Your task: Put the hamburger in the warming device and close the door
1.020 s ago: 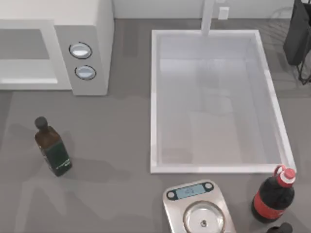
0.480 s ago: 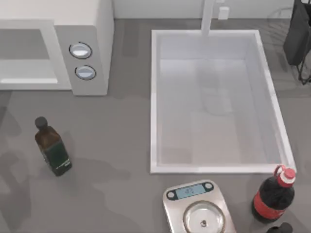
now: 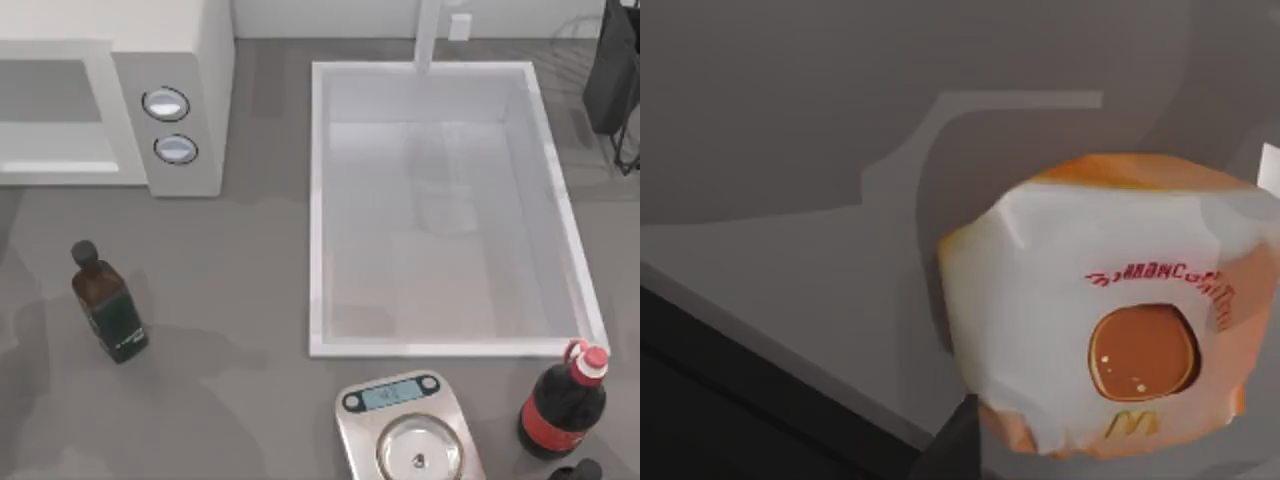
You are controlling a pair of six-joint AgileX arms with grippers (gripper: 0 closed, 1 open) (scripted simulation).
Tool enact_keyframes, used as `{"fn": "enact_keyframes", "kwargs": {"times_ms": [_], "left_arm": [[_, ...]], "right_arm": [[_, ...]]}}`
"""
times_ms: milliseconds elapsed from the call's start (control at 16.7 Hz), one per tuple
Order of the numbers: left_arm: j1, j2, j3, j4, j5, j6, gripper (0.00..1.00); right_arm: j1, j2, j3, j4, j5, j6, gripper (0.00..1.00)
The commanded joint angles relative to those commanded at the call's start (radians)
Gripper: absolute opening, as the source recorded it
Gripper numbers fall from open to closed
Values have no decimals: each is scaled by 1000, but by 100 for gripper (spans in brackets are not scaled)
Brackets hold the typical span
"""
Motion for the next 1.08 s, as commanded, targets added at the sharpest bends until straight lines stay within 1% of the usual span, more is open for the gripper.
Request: {"fn": "enact_keyframes", "kwargs": {"times_ms": [120, 180, 300, 840, 1080], "left_arm": [[0, 0, 0, 0, 0, 0, 100], [-21, -8, -7, -7, 4, -5, 100], [-17, -2, -13, 8, 2, -8, 100], [1, 141, -144, 285, 1, 3, 100], [2, 157, -158, 315, 1, 5, 100]], "right_arm": [[0, 0, 0, 0, 0, 0, 100], [0, 0, 0, 0, 0, 0, 100], [0, 0, 0, 0, 0, 0, 100], [0, 0, 0, 0, 0, 0, 100], [0, 0, 0, 0, 0, 0, 100]]}}
